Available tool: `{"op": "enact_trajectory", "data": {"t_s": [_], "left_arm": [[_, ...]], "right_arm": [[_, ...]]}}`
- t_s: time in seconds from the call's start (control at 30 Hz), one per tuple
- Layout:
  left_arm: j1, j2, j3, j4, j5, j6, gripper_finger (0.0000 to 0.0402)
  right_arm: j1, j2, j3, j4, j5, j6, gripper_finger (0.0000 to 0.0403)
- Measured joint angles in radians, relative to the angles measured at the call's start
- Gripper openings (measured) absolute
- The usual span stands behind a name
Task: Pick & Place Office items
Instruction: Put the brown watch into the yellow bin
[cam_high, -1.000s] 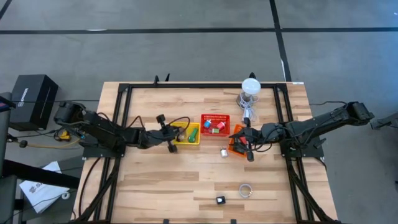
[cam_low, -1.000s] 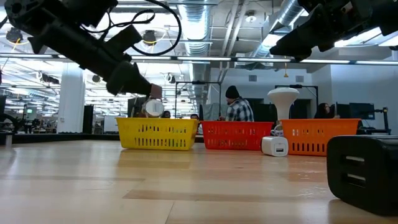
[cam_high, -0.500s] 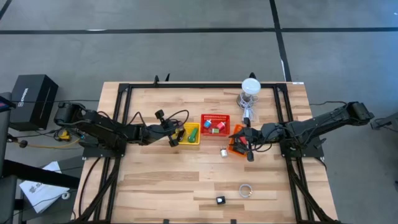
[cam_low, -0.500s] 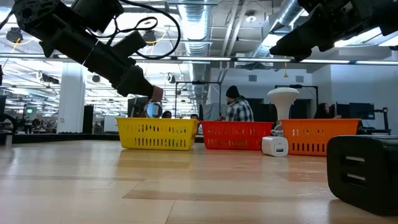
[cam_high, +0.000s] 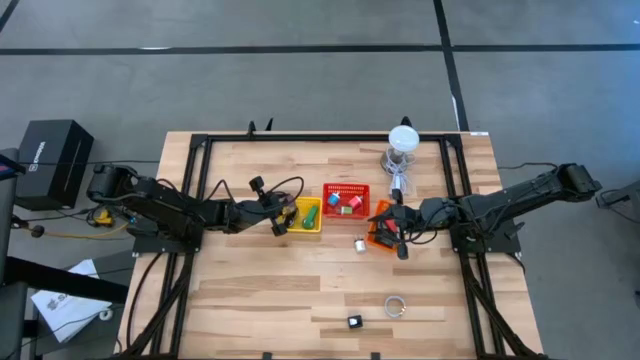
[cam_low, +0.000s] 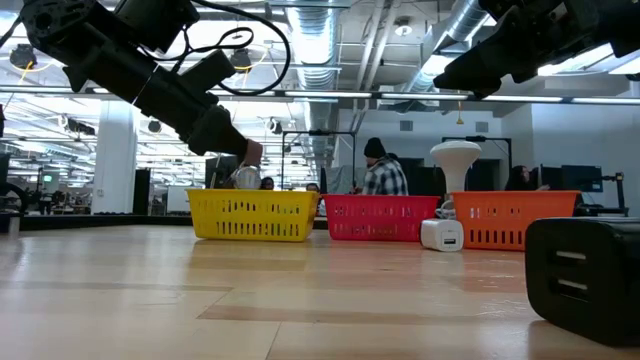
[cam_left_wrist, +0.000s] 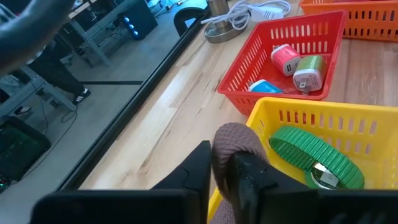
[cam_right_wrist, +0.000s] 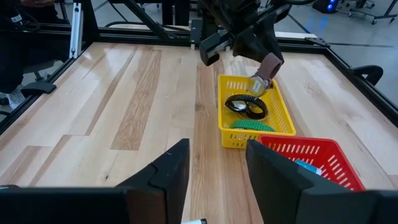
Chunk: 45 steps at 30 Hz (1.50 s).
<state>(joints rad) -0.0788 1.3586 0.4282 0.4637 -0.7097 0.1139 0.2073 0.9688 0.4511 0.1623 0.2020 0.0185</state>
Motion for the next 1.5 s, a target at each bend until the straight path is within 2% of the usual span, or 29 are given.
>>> {"op": "enact_trajectory", "data": {"t_s": [0.3, 0.47, 0.8, 1.07, 1.33, 1.4, 1.5], "left_arm": [[-0.001, 0.0, 0.0, 0.0, 0.01, -0.01, 0.0087], [-0.001, 0.0, 0.001, 0.019, 0.132, -0.064, 0.0096], [0.001, 0.0, 0.001, 0.019, 0.135, -0.062, 0.0112], [0.005, 0.0, 0.001, 0.088, 0.242, -0.121, 0.0151], [0.029, 0.0, 0.001, 0.087, 0.248, -0.184, 0.016], [0.036, 0.0, 0.001, 0.087, 0.293, -0.221, 0.0157], [0.053, 0.0, 0.001, 0.087, 0.436, -0.227, 0.0146]], "right_arm": [[0.0, 0.0, 0.0, 0.0, 0.0, 0.0, 0.0151], [0.0, 0.0, 0.0, 0.0, 0.0, 0.0, 0.0153], [0.0, 0.0, 0.0, 0.0, 0.0, 0.0, 0.0155], [0.0, 0.0, 0.0, 0.0, 0.0, 0.0, 0.0154], [-0.001, 0.0, 0.0, 0.0, 0.0, 0.0, 0.0157], [-0.001, 0.0, 0.0, 0.0, 0.0, 0.0, 0.0157], [-0.001, 0.0, 0.0, 0.0, 0.0, 0.0, 0.0158]]}}
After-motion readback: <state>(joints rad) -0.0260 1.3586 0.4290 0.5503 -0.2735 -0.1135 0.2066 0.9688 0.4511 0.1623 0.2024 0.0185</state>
